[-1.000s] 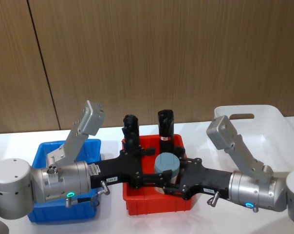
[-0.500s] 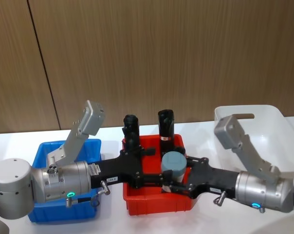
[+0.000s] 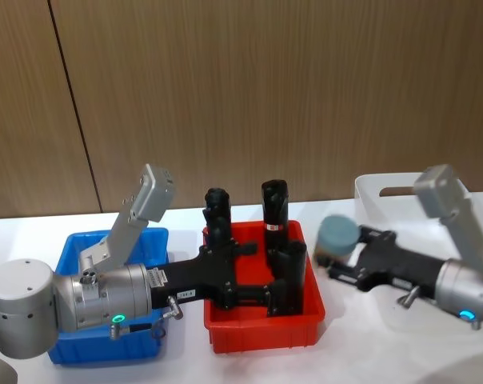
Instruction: Pick the cotton swabs from the blue box and place them into the white box.
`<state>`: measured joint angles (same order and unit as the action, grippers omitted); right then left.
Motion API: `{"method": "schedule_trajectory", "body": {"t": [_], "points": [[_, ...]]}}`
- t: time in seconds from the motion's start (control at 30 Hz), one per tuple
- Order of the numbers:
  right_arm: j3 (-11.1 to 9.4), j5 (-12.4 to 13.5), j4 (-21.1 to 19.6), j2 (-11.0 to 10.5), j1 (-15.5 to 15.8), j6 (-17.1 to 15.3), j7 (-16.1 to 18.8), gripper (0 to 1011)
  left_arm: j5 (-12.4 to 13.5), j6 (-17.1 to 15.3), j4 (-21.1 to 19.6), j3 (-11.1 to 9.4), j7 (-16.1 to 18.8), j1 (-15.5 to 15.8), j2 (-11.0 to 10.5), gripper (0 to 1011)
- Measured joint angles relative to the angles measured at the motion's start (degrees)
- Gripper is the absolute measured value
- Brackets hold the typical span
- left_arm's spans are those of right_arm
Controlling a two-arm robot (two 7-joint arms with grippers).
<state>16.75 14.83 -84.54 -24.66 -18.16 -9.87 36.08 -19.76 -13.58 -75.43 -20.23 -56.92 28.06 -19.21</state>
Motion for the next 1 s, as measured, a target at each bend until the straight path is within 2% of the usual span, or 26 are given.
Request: {"method": "schedule_trajectory", "body": {"t": [0.23,0.47,0.67,1.0], "points": [[-2.4,0.8,0.3,-2.0,-0.3,0.7,-3.1,633,0.0,0.0,0.0,0.0,0.0,0.0,0.0,1004],[-4.0,0.2,2.3,-3.2,-1.8,1.0,-6.0,633,0.0,0.0,0.0,0.0,0.0,0.0,0.0,1004],[-4.7,-1.2,5.4,-3.5,-3.5,1.1,-7.6,634,0.0,0.0,0.0,0.0,0.0,0.0,0.0,1004],[-4.8,-3.3,11.0,-3.1,-6.4,1.2,-8.2,633,0.0,0.0,0.0,0.0,0.0,0.0,0.0,1004]]}}
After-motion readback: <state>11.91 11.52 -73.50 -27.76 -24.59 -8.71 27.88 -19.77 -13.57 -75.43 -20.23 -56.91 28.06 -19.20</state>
